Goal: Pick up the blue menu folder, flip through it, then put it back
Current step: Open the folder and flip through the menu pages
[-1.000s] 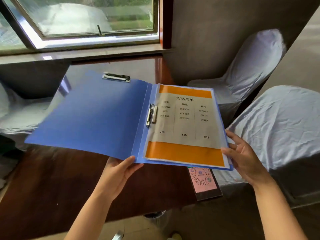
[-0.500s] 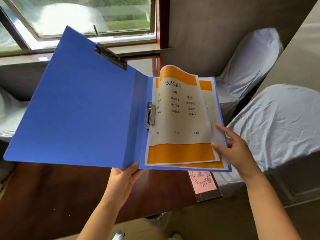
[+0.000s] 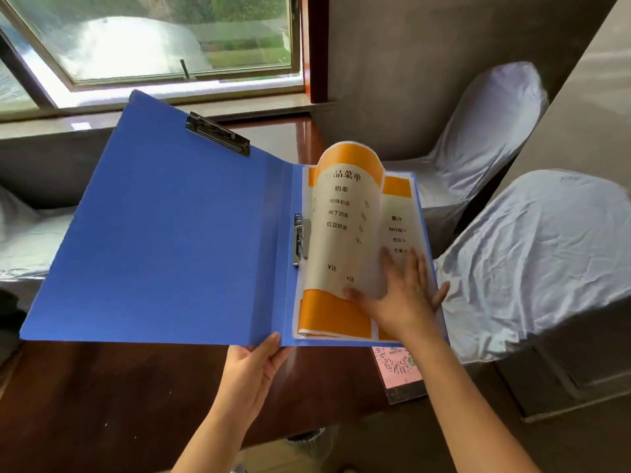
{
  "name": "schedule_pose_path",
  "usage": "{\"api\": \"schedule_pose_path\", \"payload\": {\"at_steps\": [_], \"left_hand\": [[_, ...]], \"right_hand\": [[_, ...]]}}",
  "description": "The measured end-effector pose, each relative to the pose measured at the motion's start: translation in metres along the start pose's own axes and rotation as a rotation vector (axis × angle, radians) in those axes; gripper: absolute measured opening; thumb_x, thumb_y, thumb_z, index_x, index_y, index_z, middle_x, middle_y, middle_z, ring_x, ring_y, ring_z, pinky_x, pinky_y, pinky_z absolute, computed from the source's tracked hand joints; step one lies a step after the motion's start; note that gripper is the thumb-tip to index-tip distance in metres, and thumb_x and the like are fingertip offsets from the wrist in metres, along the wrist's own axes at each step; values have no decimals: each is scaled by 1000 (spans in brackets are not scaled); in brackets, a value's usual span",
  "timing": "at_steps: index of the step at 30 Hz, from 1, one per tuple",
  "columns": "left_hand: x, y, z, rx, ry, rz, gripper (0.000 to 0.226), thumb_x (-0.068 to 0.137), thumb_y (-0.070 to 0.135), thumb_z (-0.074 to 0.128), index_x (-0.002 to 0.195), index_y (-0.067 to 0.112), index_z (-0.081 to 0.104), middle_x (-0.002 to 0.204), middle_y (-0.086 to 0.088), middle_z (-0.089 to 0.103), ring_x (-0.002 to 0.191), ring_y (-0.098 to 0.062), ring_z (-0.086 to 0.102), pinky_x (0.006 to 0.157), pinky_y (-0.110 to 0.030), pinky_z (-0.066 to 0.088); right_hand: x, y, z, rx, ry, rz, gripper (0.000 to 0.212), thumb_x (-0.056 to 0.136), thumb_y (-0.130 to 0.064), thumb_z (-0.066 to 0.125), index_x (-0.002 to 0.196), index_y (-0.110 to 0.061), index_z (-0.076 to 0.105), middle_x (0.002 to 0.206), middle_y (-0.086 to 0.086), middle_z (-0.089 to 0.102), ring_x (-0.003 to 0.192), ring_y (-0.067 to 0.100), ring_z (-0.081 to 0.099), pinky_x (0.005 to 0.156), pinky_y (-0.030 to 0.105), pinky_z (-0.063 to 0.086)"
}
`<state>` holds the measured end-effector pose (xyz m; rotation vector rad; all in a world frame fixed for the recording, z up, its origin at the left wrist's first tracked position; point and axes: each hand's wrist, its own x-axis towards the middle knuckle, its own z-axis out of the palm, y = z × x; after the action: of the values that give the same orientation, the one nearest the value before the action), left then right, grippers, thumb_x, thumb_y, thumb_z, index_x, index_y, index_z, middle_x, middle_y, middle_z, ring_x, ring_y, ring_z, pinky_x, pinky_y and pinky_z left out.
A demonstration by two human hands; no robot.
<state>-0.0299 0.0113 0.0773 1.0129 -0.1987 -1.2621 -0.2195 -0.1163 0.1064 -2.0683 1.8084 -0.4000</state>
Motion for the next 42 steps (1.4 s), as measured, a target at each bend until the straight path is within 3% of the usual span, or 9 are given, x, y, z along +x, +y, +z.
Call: {"api": "schedule_pose_path", "payload": {"at_steps": [11,16,20,24,29,32,35,39,42], "left_hand": [[-8,-3,8,28,-97,64,40,73,0,60,112,10,54,98,-14,74,94,-30,69,71,-36,60],[-10,-6,10,-59,-97,34,47,72,-4,59,117,8,51,105,-20,70,94,-30,69,65,-33,59],[-11,-7,10,-101,-115,15,48,72,-3,59,117,10,49,101,-14,73,97,-31,68,65,-33,59],[-13,-8,9,-89,-122,-5,45,71,-6,59,112,8,50,93,-13,76,88,-30,71,63,-32,59],[-15,-8,14,-38,-174,-13,48,74,-5,58,121,2,48,98,-22,72,91,-35,70,69,-35,59],[-14,-4,13,-44,-204,-20,45,75,-6,55,119,-1,48,94,-22,73,89,-35,70,69,-36,59],[-10,-2,8,-104,-183,-36,43,72,-8,55,111,9,54,96,-19,74,90,-35,70,67,-39,59],[-2,4,1,-139,-172,-25,46,74,-7,52,113,16,53,100,-15,74,93,-34,69,66,-40,59],[6,8,-4,-139,-160,15,46,75,-5,50,113,21,56,104,-12,73,96,-32,69,68,-39,59]], "right_hand": [[-27,-104,-5,500,-253,-428,63,89,-58,18,138,-45,-19,157,-10,7,141,7,4,108,55,-18],[-45,-114,-4,695,-249,-598,60,94,-40,30,139,-48,-9,154,-20,2,141,5,6,115,55,9],[-34,-109,-16,1141,81,-317,58,95,-27,39,140,-45,6,155,-16,7,142,8,10,115,40,22],[-13,-98,-23,1499,-338,-37,42,99,-24,31,141,-25,29,146,9,37,129,20,43,101,36,42],[-28,-113,-1,636,-430,-515,43,96,-11,31,135,-21,43,148,-1,38,136,8,27,104,14,17],[-33,-112,-5,519,-388,-596,43,94,-3,34,132,-16,48,146,1,41,136,11,29,107,14,17],[-30,-91,-34,671,-154,-498,40,91,-1,42,127,-15,52,134,3,54,124,8,45,102,13,30],[-14,-15,-61,187,306,-232,57,83,-16,62,135,-24,40,148,14,32,136,29,26,105,46,32],[-8,36,-70,180,1,52,85,81,-27,67,143,-38,11,153,8,21,137,31,24,103,56,33]]}}
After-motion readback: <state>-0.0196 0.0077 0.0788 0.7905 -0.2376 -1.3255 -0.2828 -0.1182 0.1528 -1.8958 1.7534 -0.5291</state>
